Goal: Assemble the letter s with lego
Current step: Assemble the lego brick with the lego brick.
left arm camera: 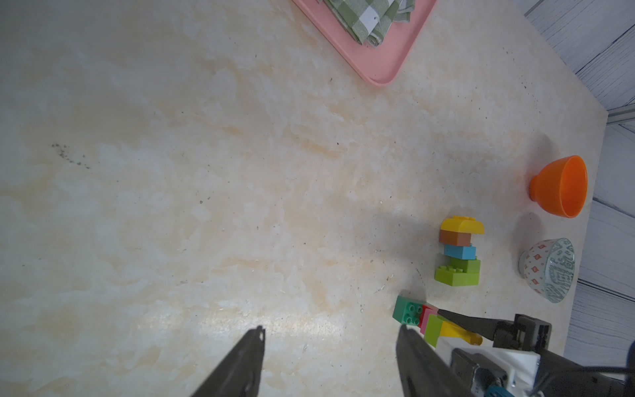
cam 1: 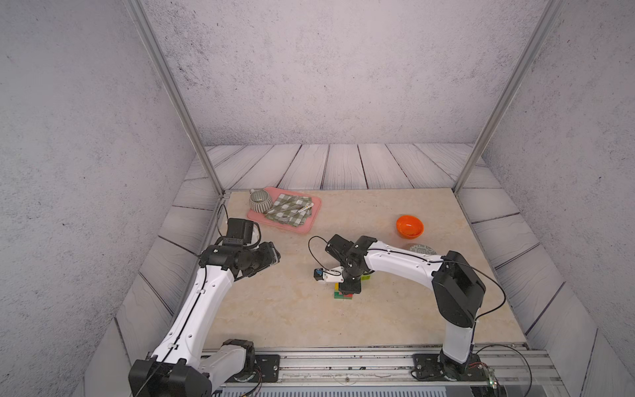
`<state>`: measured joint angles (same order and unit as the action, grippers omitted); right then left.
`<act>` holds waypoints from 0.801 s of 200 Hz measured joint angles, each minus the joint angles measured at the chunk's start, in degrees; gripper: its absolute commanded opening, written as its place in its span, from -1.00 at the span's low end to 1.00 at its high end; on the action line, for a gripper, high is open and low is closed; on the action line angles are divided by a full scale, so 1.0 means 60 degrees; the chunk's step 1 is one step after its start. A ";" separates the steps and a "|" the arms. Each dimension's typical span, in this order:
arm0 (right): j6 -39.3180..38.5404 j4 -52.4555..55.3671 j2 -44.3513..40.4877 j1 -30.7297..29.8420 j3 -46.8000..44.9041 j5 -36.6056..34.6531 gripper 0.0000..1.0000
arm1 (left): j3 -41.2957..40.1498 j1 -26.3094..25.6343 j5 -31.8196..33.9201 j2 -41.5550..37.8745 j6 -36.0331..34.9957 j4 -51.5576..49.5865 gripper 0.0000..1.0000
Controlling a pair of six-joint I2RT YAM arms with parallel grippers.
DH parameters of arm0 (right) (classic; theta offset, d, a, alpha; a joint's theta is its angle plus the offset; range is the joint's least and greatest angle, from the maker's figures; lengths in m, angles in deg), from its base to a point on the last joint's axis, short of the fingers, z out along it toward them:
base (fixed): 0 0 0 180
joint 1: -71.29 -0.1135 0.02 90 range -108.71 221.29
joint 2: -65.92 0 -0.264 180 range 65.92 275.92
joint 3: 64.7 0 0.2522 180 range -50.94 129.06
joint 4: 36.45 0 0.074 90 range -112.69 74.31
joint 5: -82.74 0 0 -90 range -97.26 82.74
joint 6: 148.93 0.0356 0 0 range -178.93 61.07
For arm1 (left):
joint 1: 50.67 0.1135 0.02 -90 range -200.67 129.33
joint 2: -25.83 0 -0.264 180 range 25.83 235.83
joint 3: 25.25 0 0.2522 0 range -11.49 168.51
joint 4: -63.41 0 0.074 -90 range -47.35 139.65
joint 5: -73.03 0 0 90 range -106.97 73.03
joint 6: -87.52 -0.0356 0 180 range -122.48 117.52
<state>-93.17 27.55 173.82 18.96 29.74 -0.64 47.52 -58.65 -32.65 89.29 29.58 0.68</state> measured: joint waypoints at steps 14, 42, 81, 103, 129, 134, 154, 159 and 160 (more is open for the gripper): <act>-0.0047 -0.0007 0.0000 0.0004 -0.0007 0.0047 -0.88 | 0.0051 0.0007 0.0000 0.0000 -0.0022 -0.0022 0.32; -0.0073 -0.0073 -0.0018 0.0018 -0.0076 0.0084 -0.90 | 0.0066 0.0029 0.0000 0.0000 -0.0026 -0.0022 0.32; -0.0080 -0.0208 -0.0102 0.0040 -0.0204 0.0127 -0.88 | 0.0066 0.0029 0.0004 0.0000 -0.0026 -0.0029 0.32; -0.0091 -0.0178 -0.0098 0.0044 -0.0164 0.0131 -0.88 | 0.0066 0.0036 0.0000 0.0000 -0.0022 -0.0029 0.32; -0.0164 -0.0036 -0.0007 0.0047 0.0025 0.0189 -0.88 | 0.0073 0.0036 0.0000 0.0000 -0.0022 -0.0051 0.32; -0.0171 0.0025 0.0055 0.0047 0.0120 0.0226 -0.88 | 0.0084 0.0036 0.0000 0.0000 -0.0022 -0.0073 0.32; -0.0222 0.0299 0.0437 0.0033 0.0699 0.0401 -0.87 | 0.0149 0.0040 0.0004 0.0000 -0.0022 -0.0124 0.32; -0.0229 0.0364 0.0565 0.0022 0.0878 0.0430 -0.87 | 0.0171 0.0040 0.0004 0.0000 -0.0018 -0.0131 0.32; -0.0233 0.0375 0.0579 0.0022 0.0900 0.0433 -0.86 | 0.0178 0.0040 0.0000 -0.0004 -0.0022 -0.0135 0.32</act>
<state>-94.57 29.80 177.29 19.09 35.14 1.96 48.59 -58.41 -32.65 89.27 29.45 -0.13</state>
